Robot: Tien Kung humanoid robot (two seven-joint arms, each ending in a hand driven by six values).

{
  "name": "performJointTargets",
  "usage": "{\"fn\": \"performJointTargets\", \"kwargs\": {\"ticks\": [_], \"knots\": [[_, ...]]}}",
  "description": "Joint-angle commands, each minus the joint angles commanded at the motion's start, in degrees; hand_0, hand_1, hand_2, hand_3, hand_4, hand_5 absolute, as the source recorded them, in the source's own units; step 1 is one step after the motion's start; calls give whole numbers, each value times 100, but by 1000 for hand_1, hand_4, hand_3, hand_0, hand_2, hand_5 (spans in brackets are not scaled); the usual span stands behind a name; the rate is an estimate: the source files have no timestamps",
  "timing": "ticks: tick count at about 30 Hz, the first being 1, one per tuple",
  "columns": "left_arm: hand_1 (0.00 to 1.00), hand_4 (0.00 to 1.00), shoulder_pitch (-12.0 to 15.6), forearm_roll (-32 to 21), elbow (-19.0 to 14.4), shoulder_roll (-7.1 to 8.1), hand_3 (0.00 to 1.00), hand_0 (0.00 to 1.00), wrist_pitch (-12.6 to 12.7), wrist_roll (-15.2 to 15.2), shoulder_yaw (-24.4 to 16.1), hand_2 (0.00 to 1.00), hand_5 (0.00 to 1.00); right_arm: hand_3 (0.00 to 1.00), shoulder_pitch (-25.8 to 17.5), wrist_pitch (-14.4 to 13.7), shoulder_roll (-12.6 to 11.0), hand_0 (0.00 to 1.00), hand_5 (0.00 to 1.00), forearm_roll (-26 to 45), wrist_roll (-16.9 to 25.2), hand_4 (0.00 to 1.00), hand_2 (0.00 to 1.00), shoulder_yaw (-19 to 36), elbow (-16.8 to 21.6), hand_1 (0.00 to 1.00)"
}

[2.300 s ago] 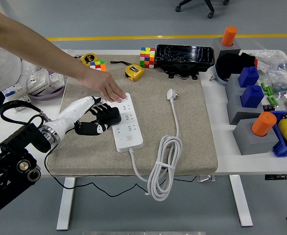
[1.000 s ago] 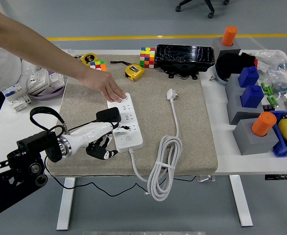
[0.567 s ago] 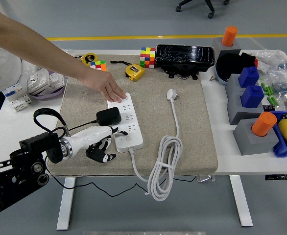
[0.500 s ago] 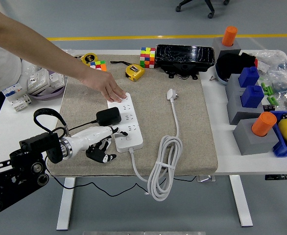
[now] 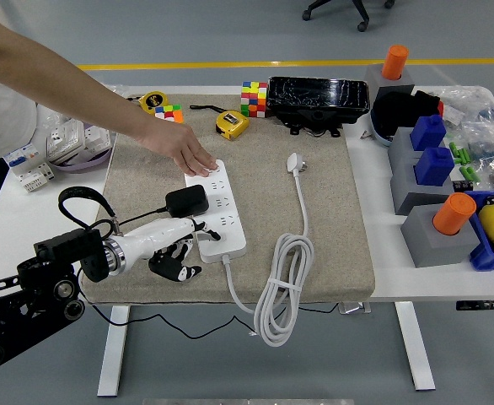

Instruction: Put the plug near the board,insert it into the board,press the button,pull the plug out

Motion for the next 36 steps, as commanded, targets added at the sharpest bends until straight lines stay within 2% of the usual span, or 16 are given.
{"fn": "performJointTargets", "kwargs": {"ticks": [9,26,29,33,34,36], "knots": [[62,647,-7,-16,35,-71,768,133,59,-18,-21,152,2,551,-10,-1,-1,657,504,2,-2,908,659,4,4,664],[61,643,-65,3,190,-139,764,124,-68,301,35,152,2,551,-11,3,0,658,505,12,-5,908,660,7,0,663],[61,642,-18,34,146,-132,757,125,-41,249,-35,151,2,552,-17,4,6,658,505,12,-3,908,659,12,3,663],[61,642,104,-245,28,-110,757,125,25,72,-277,151,2,552,-30,2,6,658,505,7,-3,908,659,25,3,663],[61,636,150,-353,15,-108,592,122,75,-13,-379,152,2,551,-37,1,6,660,505,4,-3,908,660,31,4,663],[61,636,200,-457,22,-113,592,122,164,-125,-501,152,2,551,-45,0,5,660,505,3,-3,908,660,39,4,663]]}}
